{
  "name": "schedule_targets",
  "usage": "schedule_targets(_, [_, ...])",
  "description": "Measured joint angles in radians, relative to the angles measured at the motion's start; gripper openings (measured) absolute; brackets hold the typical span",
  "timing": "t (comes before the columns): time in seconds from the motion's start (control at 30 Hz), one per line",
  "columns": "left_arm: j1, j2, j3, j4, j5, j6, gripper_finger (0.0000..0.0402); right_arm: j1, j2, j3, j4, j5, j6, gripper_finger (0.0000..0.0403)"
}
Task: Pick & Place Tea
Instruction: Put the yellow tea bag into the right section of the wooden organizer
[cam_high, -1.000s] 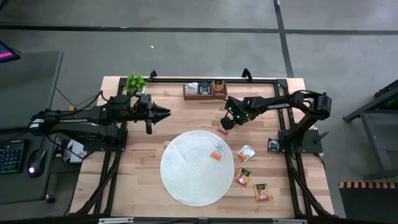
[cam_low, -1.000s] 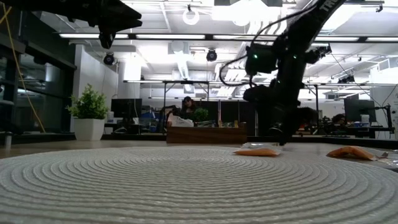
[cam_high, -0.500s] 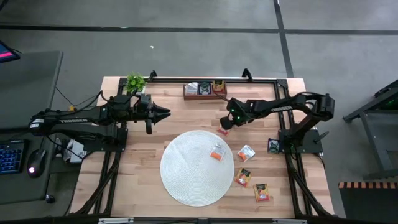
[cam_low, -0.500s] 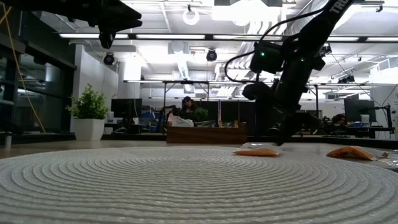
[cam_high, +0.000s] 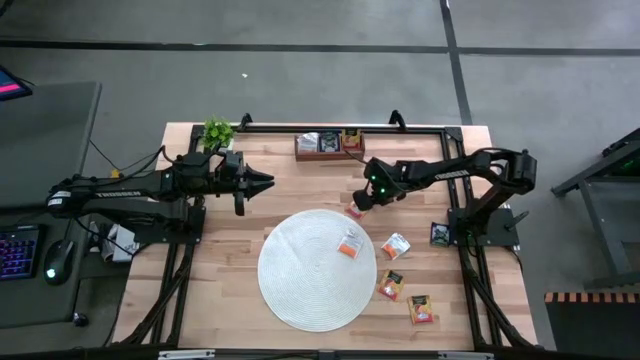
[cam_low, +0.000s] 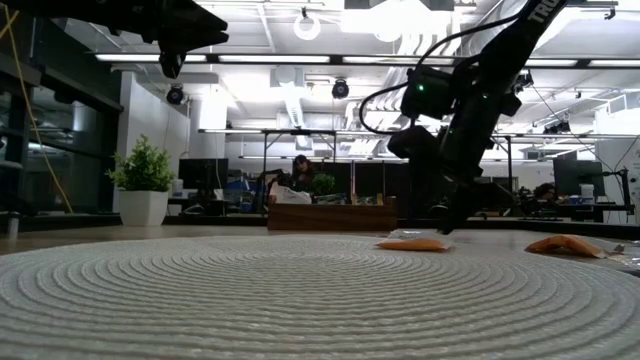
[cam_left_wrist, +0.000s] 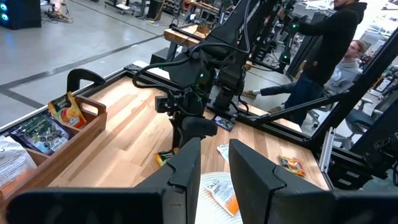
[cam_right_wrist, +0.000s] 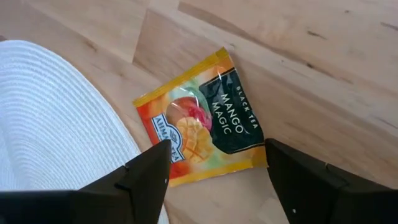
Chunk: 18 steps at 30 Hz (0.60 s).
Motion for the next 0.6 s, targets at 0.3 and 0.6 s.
schedule_targets(0.3, [0.0, 0.0, 0.0, 0.0, 0.0, 0.0, 0.0083, 0.0, 0.0, -0.001, -0.014, -0.022, -0.015, 0.0171])
schedule_targets(0.6, [0.0, 0.0, 0.0, 0.0, 0.0, 0.0, 0.0083, 0.001, 0.0, -0.001, -0.031, -0.011, -0.026, 0.0118])
